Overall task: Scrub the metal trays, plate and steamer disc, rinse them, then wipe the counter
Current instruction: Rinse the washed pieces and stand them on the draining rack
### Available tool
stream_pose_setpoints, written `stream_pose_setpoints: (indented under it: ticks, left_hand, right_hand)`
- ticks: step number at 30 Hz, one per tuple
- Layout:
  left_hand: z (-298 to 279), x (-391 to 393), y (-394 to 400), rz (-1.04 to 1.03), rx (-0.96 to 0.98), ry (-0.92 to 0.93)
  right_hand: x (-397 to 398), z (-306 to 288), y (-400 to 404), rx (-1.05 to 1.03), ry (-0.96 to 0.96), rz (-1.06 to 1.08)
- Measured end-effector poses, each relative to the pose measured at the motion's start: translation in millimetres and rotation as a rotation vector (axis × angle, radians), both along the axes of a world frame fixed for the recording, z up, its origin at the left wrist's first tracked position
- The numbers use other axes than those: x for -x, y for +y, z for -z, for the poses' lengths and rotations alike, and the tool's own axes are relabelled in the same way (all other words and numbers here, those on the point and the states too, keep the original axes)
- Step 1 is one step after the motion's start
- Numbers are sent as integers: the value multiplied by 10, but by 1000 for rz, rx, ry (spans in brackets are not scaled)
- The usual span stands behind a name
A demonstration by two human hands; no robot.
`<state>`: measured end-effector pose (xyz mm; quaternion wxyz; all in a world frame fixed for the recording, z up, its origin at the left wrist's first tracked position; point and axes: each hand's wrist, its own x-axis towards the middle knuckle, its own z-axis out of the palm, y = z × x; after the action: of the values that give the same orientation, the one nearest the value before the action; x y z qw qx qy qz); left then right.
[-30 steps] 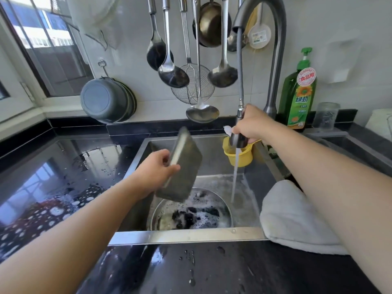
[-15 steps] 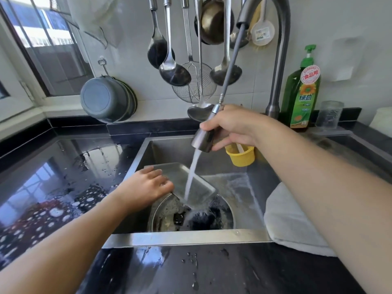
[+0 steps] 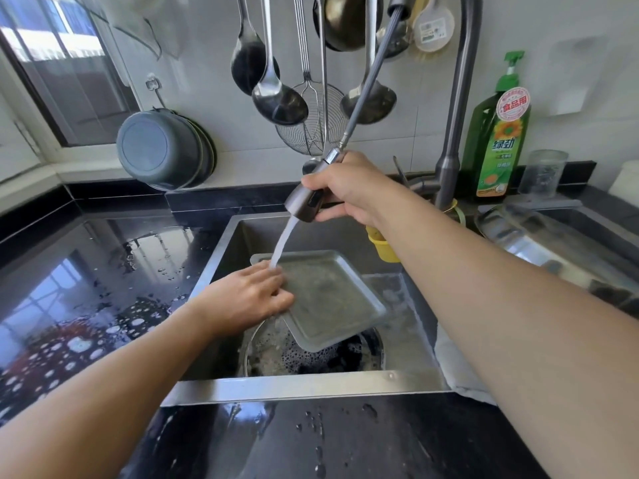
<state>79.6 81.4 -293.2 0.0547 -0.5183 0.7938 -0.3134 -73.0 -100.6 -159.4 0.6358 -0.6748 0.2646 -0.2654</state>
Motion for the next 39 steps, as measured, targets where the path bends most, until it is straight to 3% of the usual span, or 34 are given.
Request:
stream_pose_setpoints:
  ticks: [5, 10, 12, 16, 22, 28, 31, 34, 37, 39]
  left_hand:
    - [3, 6, -15, 35, 62, -48]
    - [-163, 90, -55, 25, 77, -62]
    - [-263, 124, -113, -29, 18, 8]
    - [-576, 243, -337, -195, -121, 311]
    - [-1194, 279, -610, -461, -358, 787]
    - [-1288, 206, -677, -613, -454, 789]
    - [-1295, 277, -700, -724, -441, 760]
    - [-1363, 365, -706, -841, -394, 776]
    - [-1400, 492, -646, -966, -267, 961]
    - [-1404, 638, -590, -1017, -182, 1195]
  right_hand:
    - [-24, 101, -149, 115, 51, 131]
    - [120, 100, -358, 348, 258, 220]
    - [233, 59, -472, 440, 386, 158]
    - [535, -133, -726, 551, 672, -165]
    - [574, -129, -1159, 1349, 1073, -104]
    - [407, 272, -1649, 1939, 1455, -127]
    - [389, 278, -1807, 1904, 1556, -92]
    - [481, 213, -1857, 1775, 1385, -64]
    - [674, 115, -1728, 1559, 1133, -21]
    - [880, 78, -1602, 1560, 1040, 6]
